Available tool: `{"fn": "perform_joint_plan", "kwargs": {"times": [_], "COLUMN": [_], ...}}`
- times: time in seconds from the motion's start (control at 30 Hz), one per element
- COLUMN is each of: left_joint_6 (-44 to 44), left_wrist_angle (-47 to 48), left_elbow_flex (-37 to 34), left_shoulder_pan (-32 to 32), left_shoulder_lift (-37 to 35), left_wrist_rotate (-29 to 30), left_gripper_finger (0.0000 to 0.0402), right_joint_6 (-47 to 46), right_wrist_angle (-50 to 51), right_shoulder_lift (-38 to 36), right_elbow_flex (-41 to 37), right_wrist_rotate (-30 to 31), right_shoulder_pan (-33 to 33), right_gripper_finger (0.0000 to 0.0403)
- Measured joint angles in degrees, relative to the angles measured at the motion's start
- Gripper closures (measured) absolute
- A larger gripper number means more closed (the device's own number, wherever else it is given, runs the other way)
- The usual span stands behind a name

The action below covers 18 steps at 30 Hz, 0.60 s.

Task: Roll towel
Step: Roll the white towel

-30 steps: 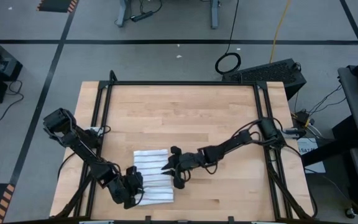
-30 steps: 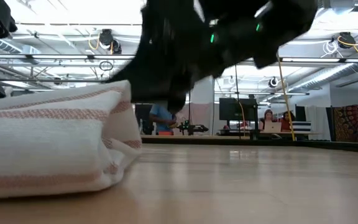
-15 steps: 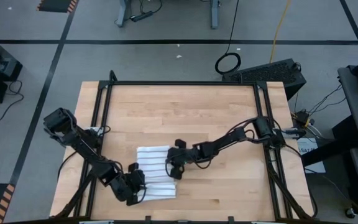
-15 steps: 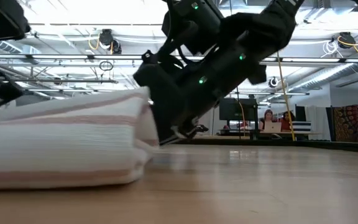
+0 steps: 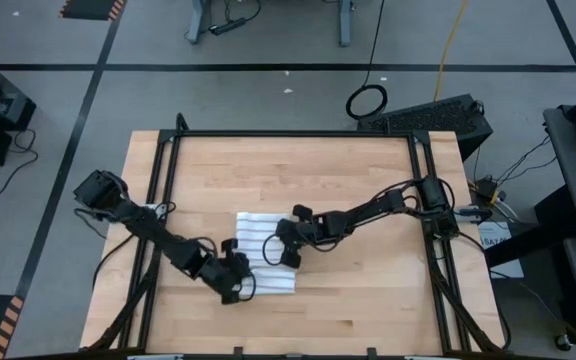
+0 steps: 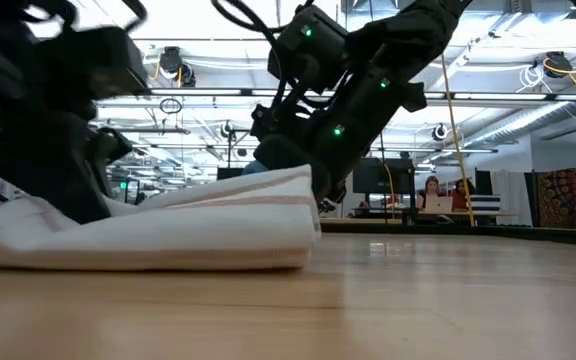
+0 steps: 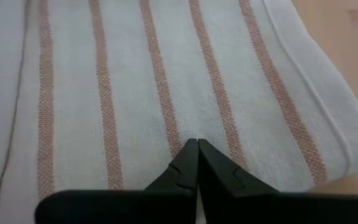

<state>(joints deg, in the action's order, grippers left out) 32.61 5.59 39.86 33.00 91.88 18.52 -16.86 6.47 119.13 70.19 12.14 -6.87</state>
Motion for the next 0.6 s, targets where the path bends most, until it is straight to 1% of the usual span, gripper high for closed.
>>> {"fn": "perform_joint_plan", "kwargs": {"times": [0.13,0.23,0.37,0.47,0.53,0.6], "left_joint_6": [0.06,1.12,2.59,2.63,2.92,2.94], "left_wrist_angle": [0.27,-0.67,-0.25,-0.19,-0.11,-0.15], "left_elbow_flex": [0.0,0.0,0.0,0.0,0.0,0.0], "left_shoulder_pan": [-1.79,-1.9,-1.45,-1.37,-1.37,-1.37], "left_shoulder_lift": [-0.18,-1.23,-2.62,-2.71,-2.71,-2.71], "left_wrist_rotate": [-2.51,-3.49,-3.75,-3.75,-3.78,-3.77], "left_gripper_finger": [0.0372,0.0372,0.0372,0.0372,0.0372,0.0372], "right_joint_6": [0.09,0.44,0.04,-2.22,-4.7,-8.34], "right_wrist_angle": [1.16,3.64,10.59,15.1,14.18,7.64], "right_shoulder_lift": [-0.76,-3.19,-9.2,-14.05,-16.68,-18.9], "right_elbow_flex": [-0.09,-0.39,-0.39,-2.0,-4.67,-8.03], "right_wrist_rotate": [-0.02,-0.23,0.53,3.27,5.52,7.47], "right_shoulder_pan": [0.8,0.09,-2.65,-6.36,-9.77,-13.47], "right_gripper_finger": [0.0402,0.0402,0.0401,0.0392,0.0379,0.0364]}}
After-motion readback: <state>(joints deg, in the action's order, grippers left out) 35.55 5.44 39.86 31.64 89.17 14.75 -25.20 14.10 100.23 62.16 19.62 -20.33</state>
